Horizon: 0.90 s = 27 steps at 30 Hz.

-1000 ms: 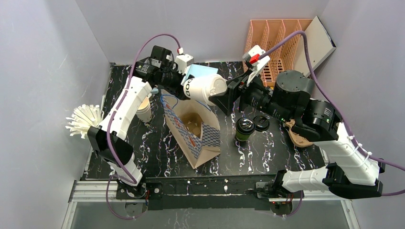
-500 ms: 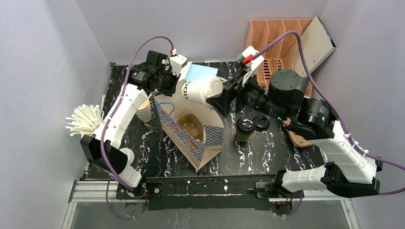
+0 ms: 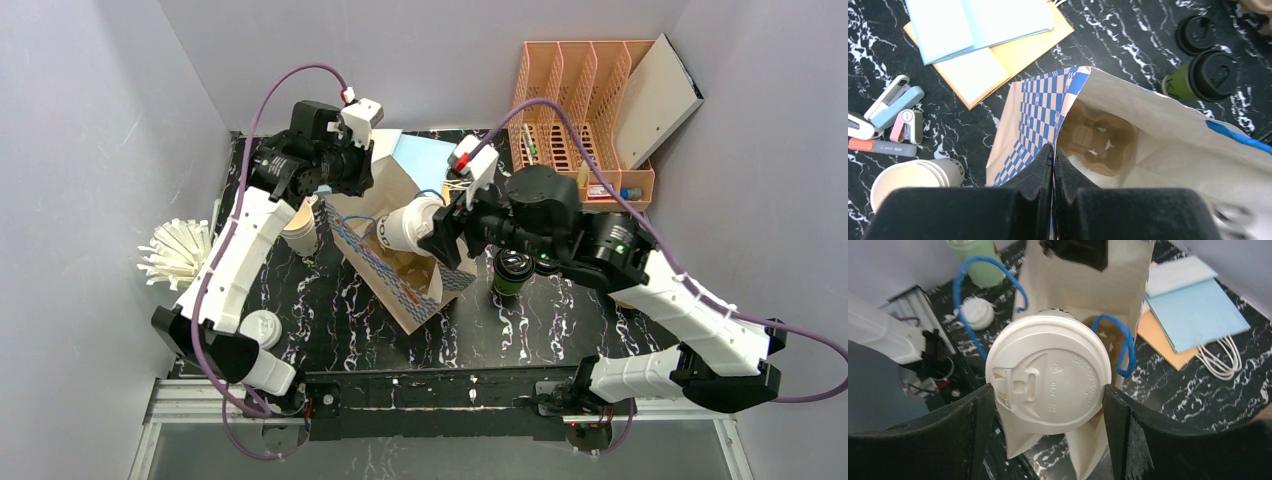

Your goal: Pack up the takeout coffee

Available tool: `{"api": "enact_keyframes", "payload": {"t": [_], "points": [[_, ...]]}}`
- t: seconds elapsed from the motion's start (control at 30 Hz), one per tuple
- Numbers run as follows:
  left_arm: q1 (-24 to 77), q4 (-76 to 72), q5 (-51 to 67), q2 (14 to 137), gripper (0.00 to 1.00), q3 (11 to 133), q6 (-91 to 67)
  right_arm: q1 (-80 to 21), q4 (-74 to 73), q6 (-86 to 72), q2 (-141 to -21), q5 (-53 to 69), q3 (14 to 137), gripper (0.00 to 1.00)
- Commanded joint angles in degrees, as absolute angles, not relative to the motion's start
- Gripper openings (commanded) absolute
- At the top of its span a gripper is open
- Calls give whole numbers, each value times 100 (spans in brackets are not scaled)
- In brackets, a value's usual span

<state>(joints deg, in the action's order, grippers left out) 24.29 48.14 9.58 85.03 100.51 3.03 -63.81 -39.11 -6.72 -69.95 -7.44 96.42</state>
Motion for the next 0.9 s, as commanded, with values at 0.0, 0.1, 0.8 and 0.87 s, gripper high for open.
{"api": "enact_keyframes", "payload": {"t": [0.0, 0.1, 0.8, 0.87], "points": [[2513, 4690, 1194, 8009, 0, 9895, 49, -6389, -3455, -356, -6882, -1293, 9102, 37], [2522, 4589, 1205, 7897, 0, 9818, -170, -6426, -3377, -304, -6866, -1251, 8897, 36], [2540, 4098, 1533, 7826, 0, 9657, -463, -7558, -1793, 724, -7352, -3597, 7475, 33], [2540, 3979, 1596, 7792, 0, 9600, -415, -7546, -1794, 769, -7466, -3563, 7501, 34]]}}
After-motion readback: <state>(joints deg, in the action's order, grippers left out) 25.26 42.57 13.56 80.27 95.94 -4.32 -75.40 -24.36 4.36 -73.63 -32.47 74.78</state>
